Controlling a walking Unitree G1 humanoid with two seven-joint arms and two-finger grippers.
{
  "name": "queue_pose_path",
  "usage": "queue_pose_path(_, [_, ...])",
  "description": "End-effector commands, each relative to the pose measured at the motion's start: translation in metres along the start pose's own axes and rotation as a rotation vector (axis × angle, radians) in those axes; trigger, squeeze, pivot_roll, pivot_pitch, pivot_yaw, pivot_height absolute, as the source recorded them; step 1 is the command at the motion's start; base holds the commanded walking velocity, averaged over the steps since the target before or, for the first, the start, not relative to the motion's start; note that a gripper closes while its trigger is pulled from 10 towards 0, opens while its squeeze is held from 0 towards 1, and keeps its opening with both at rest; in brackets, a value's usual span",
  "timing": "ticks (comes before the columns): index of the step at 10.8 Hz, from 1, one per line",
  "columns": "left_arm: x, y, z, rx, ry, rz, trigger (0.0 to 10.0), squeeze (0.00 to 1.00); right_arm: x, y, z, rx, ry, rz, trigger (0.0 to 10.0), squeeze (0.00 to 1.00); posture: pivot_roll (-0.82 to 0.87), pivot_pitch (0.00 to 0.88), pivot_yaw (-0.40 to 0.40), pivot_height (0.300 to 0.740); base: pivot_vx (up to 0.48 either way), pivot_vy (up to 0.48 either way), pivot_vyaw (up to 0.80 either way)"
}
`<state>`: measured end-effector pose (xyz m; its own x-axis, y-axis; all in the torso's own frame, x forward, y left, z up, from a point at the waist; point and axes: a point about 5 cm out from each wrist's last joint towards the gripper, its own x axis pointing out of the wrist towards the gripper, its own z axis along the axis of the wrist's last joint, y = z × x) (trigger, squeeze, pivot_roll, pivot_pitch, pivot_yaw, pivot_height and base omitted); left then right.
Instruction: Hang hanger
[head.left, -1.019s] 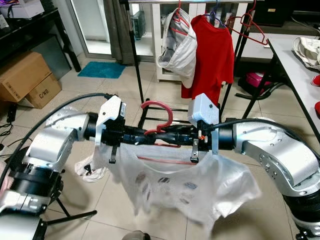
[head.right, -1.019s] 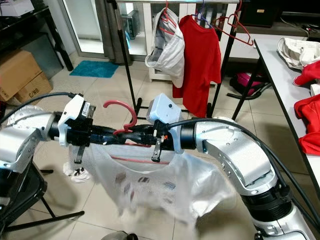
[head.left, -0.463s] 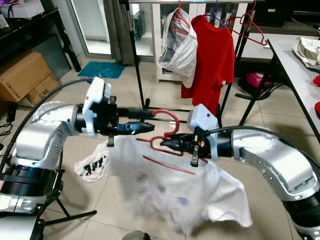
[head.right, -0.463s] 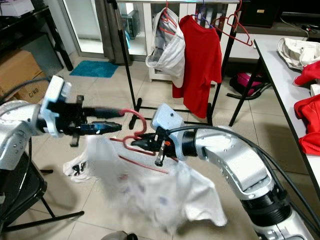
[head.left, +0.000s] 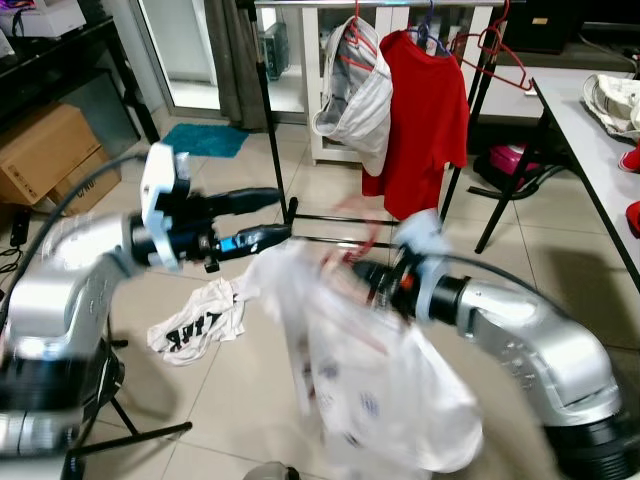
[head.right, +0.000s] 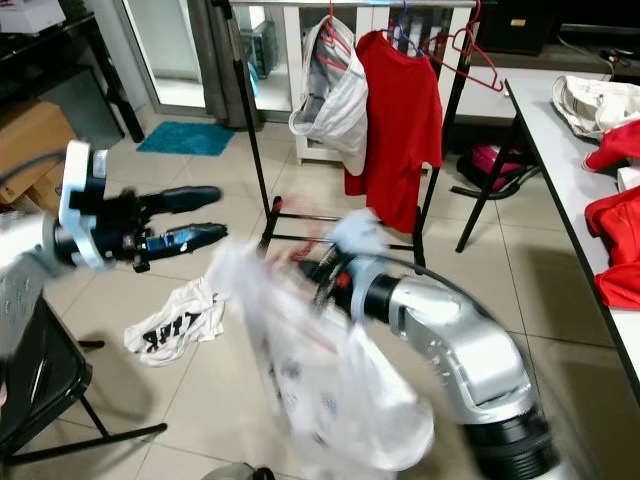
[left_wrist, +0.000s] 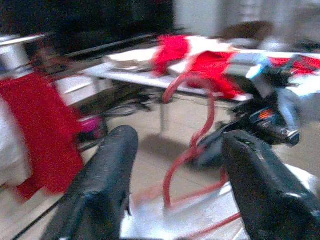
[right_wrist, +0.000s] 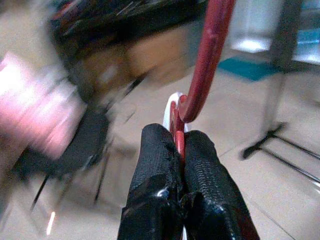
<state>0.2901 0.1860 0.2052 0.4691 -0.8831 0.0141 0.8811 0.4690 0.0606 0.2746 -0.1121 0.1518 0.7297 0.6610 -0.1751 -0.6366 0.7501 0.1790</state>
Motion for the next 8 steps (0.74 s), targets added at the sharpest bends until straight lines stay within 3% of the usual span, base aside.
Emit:
queue_pose_path(1, [0.0,0.001,-0.004,0.0,0.029,0.085,10.0,1.0,-0.003,-0.011,0.006,0.031,-0.081,-0.113,0.0,0.0,-0.06,0.0,0.093,0.74,0.0,0.0,0.0])
queue_pose_path(2, [0.006,-0.004,-0.022,-0.01,0.068,0.185,10.0,1.0,-0.007,-0.021,0.0,0.111,-0.147,-0.267,2.0,0.0,-0.05,0.0,0.083,0.74,0.0,0.0,0.0])
queue_pose_path(3, [0.012,-0.011,-0.033,-0.047,0.042,0.263,10.0,1.0,-0.012,-0.028,-0.006,0.163,-0.202,-0.381,10.0,0.0,-0.05,0.0,0.083,0.74,0.0,0.0,0.0])
queue_pose_path(4, [0.017,-0.019,-0.04,-0.086,0.007,0.315,10.0,1.0,-0.017,-0.028,-0.01,0.209,-0.219,-0.416,10.0,0.0,-0.05,0.0,0.088,0.74,0.0,0.0,0.0])
queue_pose_path(8, [0.016,-0.041,-0.058,-0.138,0.001,0.468,10.0,1.0,-0.021,-0.033,-0.016,0.159,-0.219,-0.563,10.0,0.0,-0.04,0.0,0.063,0.74,0.0,0.0,0.0])
